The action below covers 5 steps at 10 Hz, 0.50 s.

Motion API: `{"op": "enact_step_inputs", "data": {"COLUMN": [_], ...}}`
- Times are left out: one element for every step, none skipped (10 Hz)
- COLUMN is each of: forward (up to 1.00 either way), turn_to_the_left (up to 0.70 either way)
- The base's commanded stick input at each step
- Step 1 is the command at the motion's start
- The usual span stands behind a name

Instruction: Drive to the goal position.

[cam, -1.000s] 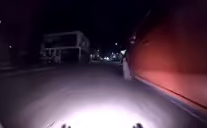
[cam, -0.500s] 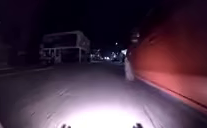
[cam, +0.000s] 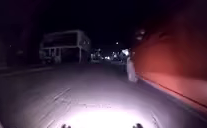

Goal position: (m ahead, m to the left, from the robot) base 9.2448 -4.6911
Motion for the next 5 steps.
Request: {"op": "enact_step_inputs", "data": {"forward": [0.45,0.45,0.45,0.45,0.45], "turn_to_the_left": [0.00,0.00,0.00,0.00,0.00]}}
